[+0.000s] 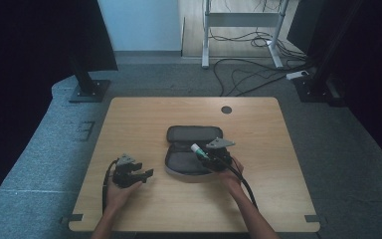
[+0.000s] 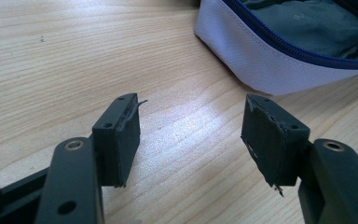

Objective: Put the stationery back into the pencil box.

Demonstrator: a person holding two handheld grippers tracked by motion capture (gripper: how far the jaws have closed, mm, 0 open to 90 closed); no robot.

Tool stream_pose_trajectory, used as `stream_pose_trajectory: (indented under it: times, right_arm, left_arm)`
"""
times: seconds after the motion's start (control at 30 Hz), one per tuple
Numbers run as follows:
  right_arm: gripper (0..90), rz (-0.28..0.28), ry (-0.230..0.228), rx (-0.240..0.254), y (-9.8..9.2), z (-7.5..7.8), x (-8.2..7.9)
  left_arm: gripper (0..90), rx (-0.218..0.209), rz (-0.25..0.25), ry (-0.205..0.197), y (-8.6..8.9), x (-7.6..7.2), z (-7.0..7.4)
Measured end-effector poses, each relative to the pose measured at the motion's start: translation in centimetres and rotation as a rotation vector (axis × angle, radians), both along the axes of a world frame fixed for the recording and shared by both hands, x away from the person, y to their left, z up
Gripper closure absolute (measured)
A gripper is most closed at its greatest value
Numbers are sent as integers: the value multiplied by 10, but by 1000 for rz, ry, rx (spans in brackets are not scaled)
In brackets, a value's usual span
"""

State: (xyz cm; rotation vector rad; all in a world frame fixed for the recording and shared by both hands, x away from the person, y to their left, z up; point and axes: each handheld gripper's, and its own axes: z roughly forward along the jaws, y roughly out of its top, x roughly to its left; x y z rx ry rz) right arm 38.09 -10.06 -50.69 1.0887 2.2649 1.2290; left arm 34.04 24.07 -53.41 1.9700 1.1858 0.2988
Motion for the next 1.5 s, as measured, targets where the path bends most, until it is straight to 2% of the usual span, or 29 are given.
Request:
stream_pose_trajectory:
  times: [0.3,0.73,0.83,0.97,1.1,1.17,1.23,1.5]
  right_arm:
    - [646,-16,28,-49,3,-14,10]
    - [630,-18,47,-97,6,-22,12]
    - [606,-22,38,-83,5,-19,11]
    - [527,-28,21,-59,3,-13,8]
    - [470,-25,-18,-11,-2,-5,1]
    - [451,-24,-23,18,-4,-1,-3]
    - [437,-18,-20,46,-7,1,-6]
    - [430,-12,-29,90,-20,4,-18]
  left_arm:
    - [372,-1,1,5,0,0,-1]
    - [371,-9,7,6,0,-1,-1]
    - [371,-11,11,2,2,-2,0]
    - [371,-26,16,2,3,-3,2]
    - [371,-26,16,1,2,-4,2]
    - [371,-21,10,2,1,-5,1]
    - [371,-16,5,1,1,-7,1]
    - [371,-17,13,-3,4,-11,1]
